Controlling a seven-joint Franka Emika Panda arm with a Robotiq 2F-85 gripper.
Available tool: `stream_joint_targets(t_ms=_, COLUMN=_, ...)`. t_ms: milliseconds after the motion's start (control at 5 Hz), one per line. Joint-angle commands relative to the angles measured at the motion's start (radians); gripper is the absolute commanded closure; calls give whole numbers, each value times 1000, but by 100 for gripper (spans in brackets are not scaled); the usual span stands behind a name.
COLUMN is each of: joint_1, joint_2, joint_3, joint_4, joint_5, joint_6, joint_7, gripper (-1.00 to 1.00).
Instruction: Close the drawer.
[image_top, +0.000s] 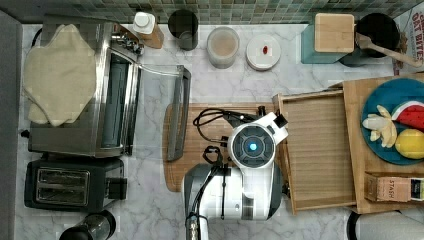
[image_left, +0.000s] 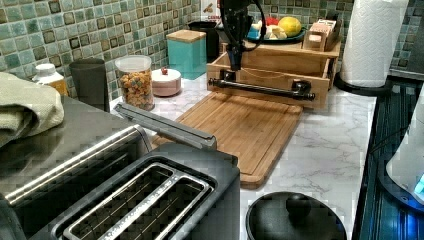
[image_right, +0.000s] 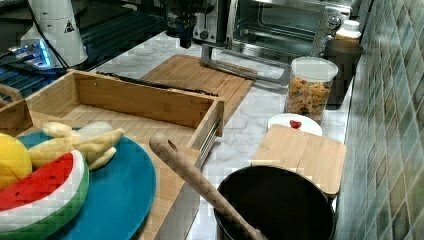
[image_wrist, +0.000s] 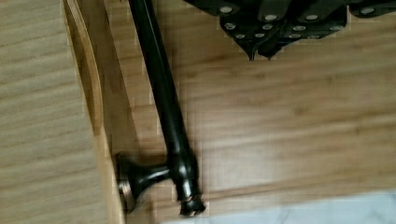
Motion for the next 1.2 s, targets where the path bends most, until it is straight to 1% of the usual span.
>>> stream_joint_targets(t_ms=200, joint_1=15, joint_2=58, joint_3=7, joint_4=-87, joint_5=-18, joint_6=172, joint_7=-185, gripper=100)
stream_joint_targets(t_ms=400, joint_1=14, joint_2=106, joint_3=9, joint_4=-91, joint_5=-35, joint_6=197, joint_7=-160, gripper=100)
stream_joint_targets(t_ms=600, joint_1=10, joint_2=94, joint_3=12, joint_4=-133, joint_5=-82, joint_6=240, joint_7=-103, gripper=100)
stream_joint_targets(t_ms=800, joint_1=2, joint_2=103, joint_3=0, joint_4=-141, joint_5=-107, joint_6=275, joint_7=-107, gripper=100)
stream_joint_targets(t_ms=1200, joint_1=-46, joint_2=144, joint_3=-43, joint_4=-120, joint_5=-166, joint_6=307, joint_7=-190, gripper=100)
